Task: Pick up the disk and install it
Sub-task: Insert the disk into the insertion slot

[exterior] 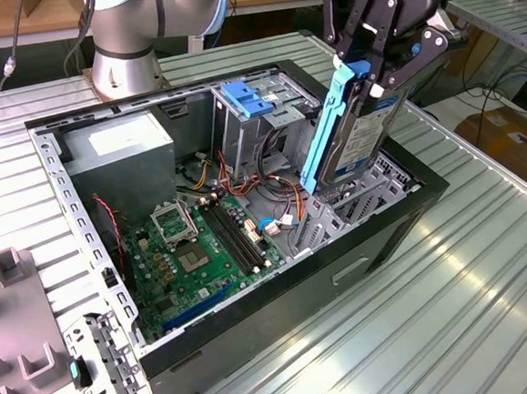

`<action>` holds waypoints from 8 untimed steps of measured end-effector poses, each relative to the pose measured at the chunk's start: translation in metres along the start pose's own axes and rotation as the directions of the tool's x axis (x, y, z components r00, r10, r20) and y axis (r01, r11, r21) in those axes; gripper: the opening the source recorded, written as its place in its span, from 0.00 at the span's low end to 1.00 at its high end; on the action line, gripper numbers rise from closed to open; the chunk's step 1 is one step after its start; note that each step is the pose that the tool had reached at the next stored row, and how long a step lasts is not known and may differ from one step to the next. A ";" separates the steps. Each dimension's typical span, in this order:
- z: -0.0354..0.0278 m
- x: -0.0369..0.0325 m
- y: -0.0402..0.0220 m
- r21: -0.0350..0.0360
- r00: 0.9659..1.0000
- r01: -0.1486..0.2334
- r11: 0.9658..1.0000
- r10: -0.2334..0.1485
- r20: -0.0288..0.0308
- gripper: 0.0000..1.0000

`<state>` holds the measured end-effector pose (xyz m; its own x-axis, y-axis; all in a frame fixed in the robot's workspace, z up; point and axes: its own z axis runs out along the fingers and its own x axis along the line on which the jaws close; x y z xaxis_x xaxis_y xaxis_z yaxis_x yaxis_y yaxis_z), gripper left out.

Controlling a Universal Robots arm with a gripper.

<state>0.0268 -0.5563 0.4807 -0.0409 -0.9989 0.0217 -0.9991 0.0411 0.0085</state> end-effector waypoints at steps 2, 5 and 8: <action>0.0007 -0.0003 -0.0062 0.000 1.000 0.000 1.000 0.000 0.000 0.37; 0.0011 -0.0004 -0.0095 0.000 1.000 0.000 1.000 0.000 0.000 0.37; 0.0012 -0.0004 -0.0097 0.000 1.000 0.000 1.000 0.000 0.000 0.37</action>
<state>0.0365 -0.5563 0.4794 -0.0408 -0.9989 0.0219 -0.9991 0.0410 0.0084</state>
